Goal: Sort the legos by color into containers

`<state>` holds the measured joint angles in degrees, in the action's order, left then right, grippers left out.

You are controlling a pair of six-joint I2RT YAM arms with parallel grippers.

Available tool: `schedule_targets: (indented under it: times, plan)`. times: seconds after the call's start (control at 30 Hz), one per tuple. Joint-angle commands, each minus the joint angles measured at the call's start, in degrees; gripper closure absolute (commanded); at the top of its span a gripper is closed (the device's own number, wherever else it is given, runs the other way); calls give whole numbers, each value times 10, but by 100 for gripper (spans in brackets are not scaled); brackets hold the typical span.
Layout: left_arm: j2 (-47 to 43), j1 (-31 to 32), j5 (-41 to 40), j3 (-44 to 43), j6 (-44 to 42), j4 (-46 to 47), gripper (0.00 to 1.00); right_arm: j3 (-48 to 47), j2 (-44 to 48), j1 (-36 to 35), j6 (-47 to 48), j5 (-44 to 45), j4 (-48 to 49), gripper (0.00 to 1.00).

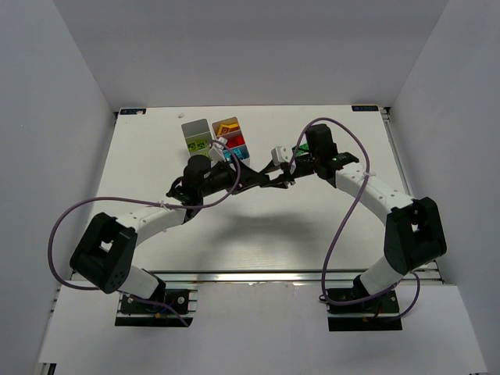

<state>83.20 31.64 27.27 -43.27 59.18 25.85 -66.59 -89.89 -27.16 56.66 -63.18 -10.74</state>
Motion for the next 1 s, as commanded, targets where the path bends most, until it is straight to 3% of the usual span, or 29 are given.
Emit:
schedule_targets:
  times: [0.0, 0.23, 0.33, 0.37, 0.43, 0.47, 0.67, 0.9, 0.97]
  plan:
    - [4, 2, -14, -23, -14, -4, 39, 1, 19, -8, -18, -14, 21, 100]
    - [21, 4, -12, -39, -21, -20, 52, 15, 25, -11, -59, -12, 59, 100]
    - [25, 5, -6, -45, -22, -18, 65, 16, 24, -12, -75, -9, 70, 96]
    - [25, 5, -4, -46, -22, -17, 75, 17, 24, -12, -79, -6, 77, 71]
    - [22, 5, -5, -54, -34, -29, 82, 26, 26, -12, -107, 11, 99, 39]
    - [20, 5, -6, -59, -42, -39, 84, 30, 26, -12, -118, 22, 133, 11]
    - [-5, -17, -81, -127, -143, -252, 90, 50, 24, 1, -165, 139, 198, 11]
    - [-8, -149, -213, -216, -242, -434, 93, 48, 25, 43, -93, 193, 139, 11]
    - [21, -164, -251, -275, -260, -460, 93, 37, 17, 58, -61, 173, 108, 27]
